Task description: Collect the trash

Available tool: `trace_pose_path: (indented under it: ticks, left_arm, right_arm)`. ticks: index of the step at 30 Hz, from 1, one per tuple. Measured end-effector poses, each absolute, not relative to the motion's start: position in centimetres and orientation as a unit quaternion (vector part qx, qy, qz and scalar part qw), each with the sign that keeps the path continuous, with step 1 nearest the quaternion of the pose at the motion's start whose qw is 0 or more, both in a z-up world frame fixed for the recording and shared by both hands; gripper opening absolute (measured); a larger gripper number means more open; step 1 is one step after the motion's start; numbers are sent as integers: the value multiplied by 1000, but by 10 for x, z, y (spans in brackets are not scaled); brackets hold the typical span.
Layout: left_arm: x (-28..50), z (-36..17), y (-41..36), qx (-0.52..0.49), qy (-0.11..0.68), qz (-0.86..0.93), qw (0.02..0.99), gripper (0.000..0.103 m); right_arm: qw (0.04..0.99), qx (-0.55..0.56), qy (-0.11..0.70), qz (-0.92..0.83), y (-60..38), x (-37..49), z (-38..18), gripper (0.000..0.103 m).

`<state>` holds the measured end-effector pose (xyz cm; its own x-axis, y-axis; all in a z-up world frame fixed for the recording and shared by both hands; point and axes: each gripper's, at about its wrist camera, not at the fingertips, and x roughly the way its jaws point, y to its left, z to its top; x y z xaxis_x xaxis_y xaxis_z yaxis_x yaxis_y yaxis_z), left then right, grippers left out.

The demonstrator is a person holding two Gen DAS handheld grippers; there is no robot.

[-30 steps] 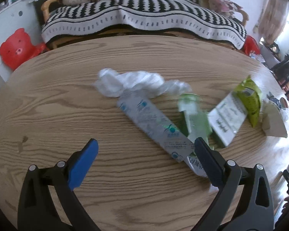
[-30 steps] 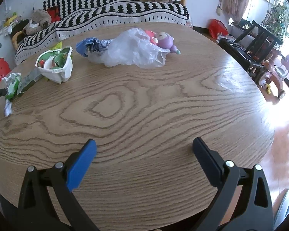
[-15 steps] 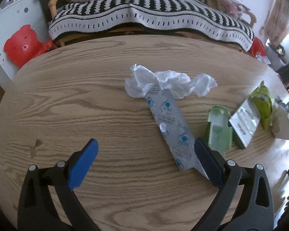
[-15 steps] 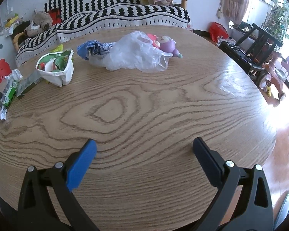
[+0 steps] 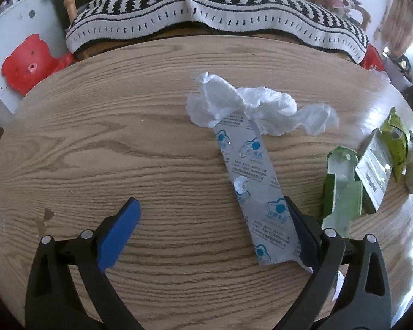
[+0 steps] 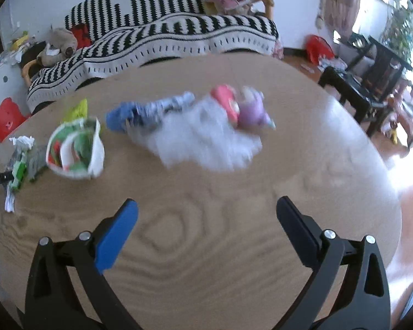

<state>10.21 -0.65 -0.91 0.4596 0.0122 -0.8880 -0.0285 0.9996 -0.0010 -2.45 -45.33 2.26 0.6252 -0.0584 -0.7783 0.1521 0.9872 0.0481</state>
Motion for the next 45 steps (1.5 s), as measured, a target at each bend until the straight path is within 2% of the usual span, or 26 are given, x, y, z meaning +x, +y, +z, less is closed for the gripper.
trace_pose_path:
  ticks: [3,4,5,6,7,8,11,15,30,45]
  left_arm:
    - [103,-6,-6,-13,517,-9,856,96]
    - [103,-6,-7,-10,514,-16,857,90]
    - [102,-5,-10,4,511,-18,859,80]
    - [102,-4,-12,13,508,-22,861,74]
    - [101,-2,-14,17,502,-31,864,58]
    - [101,0,-15,19,500,-35,865,26]
    - [99,8,-14,13,495,-32,868,25]
    - [91,25,-19,30,466,-33,884,25]
    - [60,97,-9,-4,406,-39,913,25]
    - [27,43,4,-25,472,-22,881,25]
  right_arm:
    - [901,76,422,-59,-461,-7,31,97]
    - [901,87,422,-56,-463,-2,32,94]
    - [898,102,426,-50,-466,4,31,85]
    - [895,109,431,-47,-469,10,30,77]
    - [892,115,435,-44,-470,14,28,50]
    - [888,125,441,-38,-472,17,24,19]
    - [887,140,438,-30,-472,14,21,8]
    - [896,138,421,-39,-472,-1,28,6]
    - [928,125,346,-52,-479,-61,99,6]
    - [921,132,363,-59,-481,-96,89,6]
